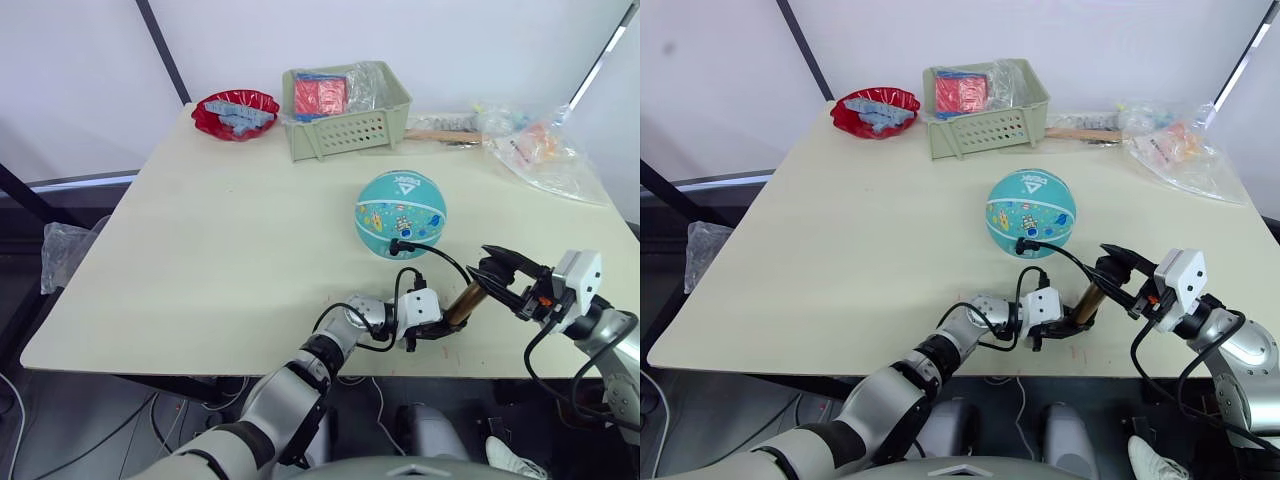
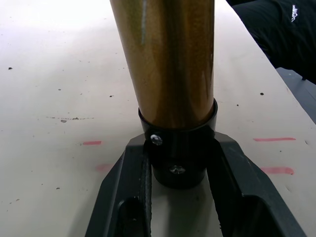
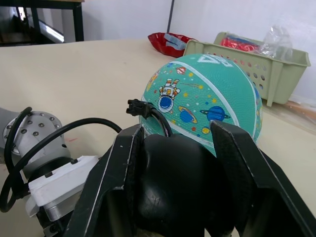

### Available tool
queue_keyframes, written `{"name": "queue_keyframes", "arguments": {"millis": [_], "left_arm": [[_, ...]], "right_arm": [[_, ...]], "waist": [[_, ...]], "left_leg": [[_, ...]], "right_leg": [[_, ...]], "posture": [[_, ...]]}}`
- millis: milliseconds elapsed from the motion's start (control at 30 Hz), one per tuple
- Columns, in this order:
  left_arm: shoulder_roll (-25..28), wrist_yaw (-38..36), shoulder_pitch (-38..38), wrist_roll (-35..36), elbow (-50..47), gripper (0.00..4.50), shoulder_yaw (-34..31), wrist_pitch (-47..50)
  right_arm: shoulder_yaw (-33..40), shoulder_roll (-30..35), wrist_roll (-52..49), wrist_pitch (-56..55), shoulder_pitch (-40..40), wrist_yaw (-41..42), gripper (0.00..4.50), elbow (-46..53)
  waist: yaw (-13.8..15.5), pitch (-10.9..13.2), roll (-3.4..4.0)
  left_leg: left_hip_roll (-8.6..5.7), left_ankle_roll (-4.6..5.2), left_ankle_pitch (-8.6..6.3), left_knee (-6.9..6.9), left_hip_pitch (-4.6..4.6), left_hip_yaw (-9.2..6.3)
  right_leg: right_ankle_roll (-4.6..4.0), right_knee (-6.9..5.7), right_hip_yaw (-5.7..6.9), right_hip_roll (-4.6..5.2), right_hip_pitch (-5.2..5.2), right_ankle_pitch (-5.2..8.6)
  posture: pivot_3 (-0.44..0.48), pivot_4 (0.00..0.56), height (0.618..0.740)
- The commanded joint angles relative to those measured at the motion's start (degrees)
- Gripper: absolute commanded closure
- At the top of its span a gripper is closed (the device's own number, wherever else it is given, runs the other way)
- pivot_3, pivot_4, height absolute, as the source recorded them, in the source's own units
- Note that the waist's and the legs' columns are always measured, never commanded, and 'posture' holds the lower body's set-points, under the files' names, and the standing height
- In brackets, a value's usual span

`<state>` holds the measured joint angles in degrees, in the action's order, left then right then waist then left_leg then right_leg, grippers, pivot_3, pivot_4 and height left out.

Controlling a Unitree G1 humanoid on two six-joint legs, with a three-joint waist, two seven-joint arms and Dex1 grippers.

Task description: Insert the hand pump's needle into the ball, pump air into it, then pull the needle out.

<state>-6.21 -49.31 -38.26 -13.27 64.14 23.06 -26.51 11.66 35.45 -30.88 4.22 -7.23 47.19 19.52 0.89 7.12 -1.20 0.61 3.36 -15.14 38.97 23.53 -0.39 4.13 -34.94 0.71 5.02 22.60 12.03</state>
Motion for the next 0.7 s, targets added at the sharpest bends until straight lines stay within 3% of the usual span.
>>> {"name": "queue_keyframes", "arguments": {"millis": [33,267,533,700], "left_arm": [[1.7,-0.8,1.8,-3.2,3.7,3.42,2.3,1.8],[1.2,-0.7,1.6,-3.6,4.1,3.42,2.6,1.7],[1.2,-0.7,1.7,-3.5,4.2,3.42,2.6,1.6],[1.2,-0.7,1.6,-3.5,4.2,3.42,2.6,1.7]], "right_arm": [[9.8,5.5,-8.0,5.2,1.7,0.2,2.9,5.1],[20.7,13.8,-20.0,14.5,7.7,-0.6,2.9,7.5],[26.5,19.4,-27.0,21.7,14.3,-1.7,2.9,6.8],[26.4,19.6,-27.6,24.0,16.8,-2.9,2.9,7.7]], "waist": [[0.1,0.2,0.25],[0.2,0.5,0.6],[0.2,0.6,0.56],[0.2,0.8,0.62]], "left_leg": [[-0.05,0.0,0.0,0.0,0.06,0.02],[-0.13,0.01,0.0,0.02,0.2,0.01],[-0.14,0.01,0.0,0.03,0.21,0.04],[-0.14,0.01,0.01,0.03,0.23,0.05]], "right_leg": [[0.01,0.0,-0.01,0.07,0.02,0.0],[0.01,0.04,0.01,0.1,0.09,0.0],[0.02,0.05,-0.01,0.13,0.09,0.0],[0.02,0.04,-0.02,0.14,0.1,0.0]], "posture": [[0.0,0.15,0.74],[0.0,0.15,0.74],[0.0,0.15,0.74],[0.0,0.15,0.74]]}}
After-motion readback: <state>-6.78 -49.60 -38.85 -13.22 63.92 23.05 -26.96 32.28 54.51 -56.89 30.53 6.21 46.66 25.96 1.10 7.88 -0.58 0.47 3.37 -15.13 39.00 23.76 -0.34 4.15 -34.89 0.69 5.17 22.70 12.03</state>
